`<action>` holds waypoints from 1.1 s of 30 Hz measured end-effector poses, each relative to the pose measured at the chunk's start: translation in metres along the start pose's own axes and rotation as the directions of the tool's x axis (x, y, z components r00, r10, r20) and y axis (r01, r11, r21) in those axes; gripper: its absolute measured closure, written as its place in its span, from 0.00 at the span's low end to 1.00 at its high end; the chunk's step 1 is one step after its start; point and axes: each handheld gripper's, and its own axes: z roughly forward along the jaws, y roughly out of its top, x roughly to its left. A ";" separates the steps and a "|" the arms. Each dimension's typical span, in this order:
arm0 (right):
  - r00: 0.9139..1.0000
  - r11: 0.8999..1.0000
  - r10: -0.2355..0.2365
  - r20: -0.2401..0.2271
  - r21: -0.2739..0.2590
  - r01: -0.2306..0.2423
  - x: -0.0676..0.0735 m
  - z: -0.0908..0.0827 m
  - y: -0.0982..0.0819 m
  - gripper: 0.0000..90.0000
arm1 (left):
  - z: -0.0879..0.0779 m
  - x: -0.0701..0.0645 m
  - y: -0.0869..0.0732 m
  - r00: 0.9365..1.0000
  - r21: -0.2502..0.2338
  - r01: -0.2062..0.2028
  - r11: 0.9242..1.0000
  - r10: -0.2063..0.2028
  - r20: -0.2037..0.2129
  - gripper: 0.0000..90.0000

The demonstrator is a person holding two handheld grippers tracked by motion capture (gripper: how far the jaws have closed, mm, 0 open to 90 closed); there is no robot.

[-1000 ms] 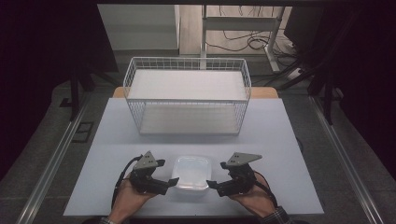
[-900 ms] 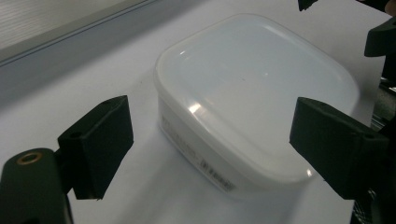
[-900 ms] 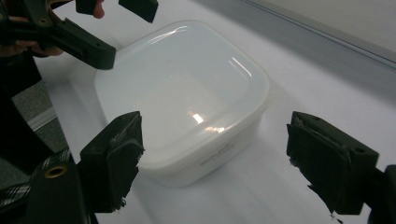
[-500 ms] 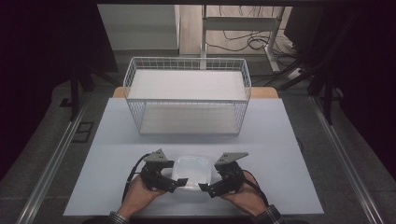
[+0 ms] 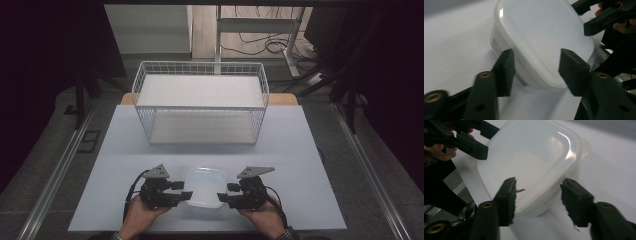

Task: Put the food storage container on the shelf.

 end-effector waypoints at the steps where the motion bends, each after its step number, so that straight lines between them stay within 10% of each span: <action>1: 1.000 1.000 0.013 0.005 -0.008 -0.013 0.000 -0.002 0.000 0.59 | -0.001 0.000 -0.001 1.000 -0.012 0.007 1.000 -0.007 -0.001 0.59; 8: 0.996 0.990 0.070 0.059 -0.123 -0.063 -0.005 -0.013 -0.001 0.86 | -0.001 -0.002 -0.002 0.997 -0.086 0.040 0.995 -0.046 -0.066 0.87; 33: 0.996 0.974 0.013 0.089 -0.228 0.008 -0.032 -0.003 0.041 0.87 | -0.003 0.023 0.040 0.987 -0.161 -0.012 0.987 -0.014 -0.161 0.88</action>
